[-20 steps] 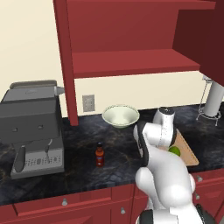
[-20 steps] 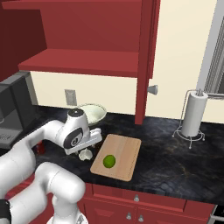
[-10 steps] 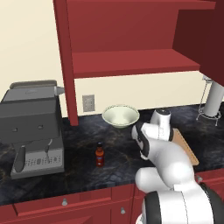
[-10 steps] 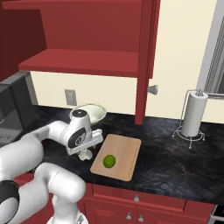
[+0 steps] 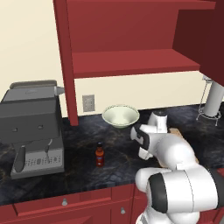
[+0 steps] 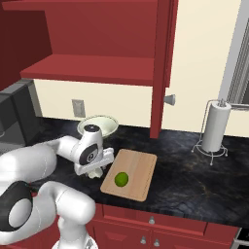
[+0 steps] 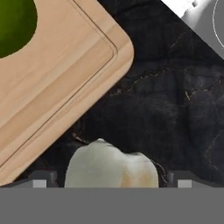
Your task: Open the cabinet. Place the bowl and condiment on the counter. Then place the lime and garlic on the cutting board.
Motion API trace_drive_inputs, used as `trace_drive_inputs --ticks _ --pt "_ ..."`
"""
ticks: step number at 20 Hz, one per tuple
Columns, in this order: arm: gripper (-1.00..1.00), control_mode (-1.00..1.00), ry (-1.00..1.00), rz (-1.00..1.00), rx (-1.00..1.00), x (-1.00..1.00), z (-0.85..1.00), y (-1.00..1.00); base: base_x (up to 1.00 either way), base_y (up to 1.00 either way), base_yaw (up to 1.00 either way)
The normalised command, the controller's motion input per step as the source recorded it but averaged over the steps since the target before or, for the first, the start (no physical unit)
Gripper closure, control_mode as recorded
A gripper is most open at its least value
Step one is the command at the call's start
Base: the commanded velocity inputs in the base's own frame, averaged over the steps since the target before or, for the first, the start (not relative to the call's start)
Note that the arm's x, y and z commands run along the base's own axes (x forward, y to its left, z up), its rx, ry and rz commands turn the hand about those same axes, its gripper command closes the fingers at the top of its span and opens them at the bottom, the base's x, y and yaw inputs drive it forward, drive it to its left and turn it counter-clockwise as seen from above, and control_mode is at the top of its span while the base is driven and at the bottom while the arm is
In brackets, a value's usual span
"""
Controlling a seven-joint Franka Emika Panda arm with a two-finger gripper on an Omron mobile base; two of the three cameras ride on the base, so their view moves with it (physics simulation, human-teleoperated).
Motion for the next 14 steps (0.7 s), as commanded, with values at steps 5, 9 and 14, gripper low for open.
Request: trace_drive_inputs --ticks 5,9,14 --pt "-1.00 -1.00 0.00 0.00 0.00 0.00 -0.31 0.07 0.00 0.00 0.00" --pt "1.00 -1.00 0.00 0.00 0.01 0.00 -0.31 0.00 0.00 0.00 0.00" --pt "1.00 -1.00 0.00 0.00 0.01 -0.09 -0.14 0.00 0.00 0.00 0.00"
